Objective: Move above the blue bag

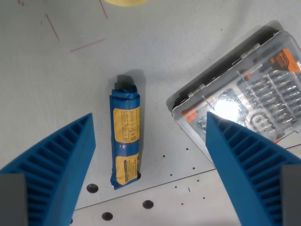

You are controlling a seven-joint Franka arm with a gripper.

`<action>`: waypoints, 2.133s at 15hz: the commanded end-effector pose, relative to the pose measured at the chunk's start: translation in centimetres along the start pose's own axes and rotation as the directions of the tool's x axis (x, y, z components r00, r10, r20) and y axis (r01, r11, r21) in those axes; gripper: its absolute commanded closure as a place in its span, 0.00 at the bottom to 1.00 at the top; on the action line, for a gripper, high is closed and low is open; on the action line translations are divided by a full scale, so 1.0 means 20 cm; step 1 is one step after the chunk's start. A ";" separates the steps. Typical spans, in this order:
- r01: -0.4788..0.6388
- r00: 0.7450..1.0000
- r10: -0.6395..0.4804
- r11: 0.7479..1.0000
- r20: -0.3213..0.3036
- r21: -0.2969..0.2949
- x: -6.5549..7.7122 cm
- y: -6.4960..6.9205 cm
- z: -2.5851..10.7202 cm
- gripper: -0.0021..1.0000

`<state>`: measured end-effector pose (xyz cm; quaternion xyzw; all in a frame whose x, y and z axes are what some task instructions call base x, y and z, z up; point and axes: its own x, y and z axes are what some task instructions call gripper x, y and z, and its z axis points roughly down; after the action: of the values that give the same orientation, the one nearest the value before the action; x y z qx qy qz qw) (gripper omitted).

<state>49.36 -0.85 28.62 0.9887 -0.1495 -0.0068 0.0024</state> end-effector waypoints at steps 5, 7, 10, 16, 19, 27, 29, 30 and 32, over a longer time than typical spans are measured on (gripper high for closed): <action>-0.033 0.998 0.034 0.999 -0.045 0.015 -0.05 -0.03 0.07 0.00; -0.040 0.998 0.041 0.999 -0.056 0.020 -0.07 -0.03 0.10 0.00; -0.053 0.996 0.054 0.998 -0.066 0.020 -0.11 -0.05 0.15 0.00; -0.068 0.995 0.070 0.997 -0.068 0.023 -0.19 -0.08 0.27 0.00; -0.077 0.995 0.078 0.997 -0.065 0.024 -0.24 -0.09 0.34 0.00; -0.092 0.994 0.093 0.995 -0.051 0.027 -0.35 -0.14 0.52 0.00; -0.096 0.994 0.097 0.995 -0.048 0.028 -0.38 -0.15 0.56 0.00; -0.095 0.994 0.097 0.995 -0.048 0.030 -0.39 -0.15 0.58 0.00; -0.100 0.994 0.101 0.995 -0.046 0.030 -0.42 -0.16 0.61 0.00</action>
<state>42.62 4.17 16.80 0.9839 -0.1770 -0.0231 0.0017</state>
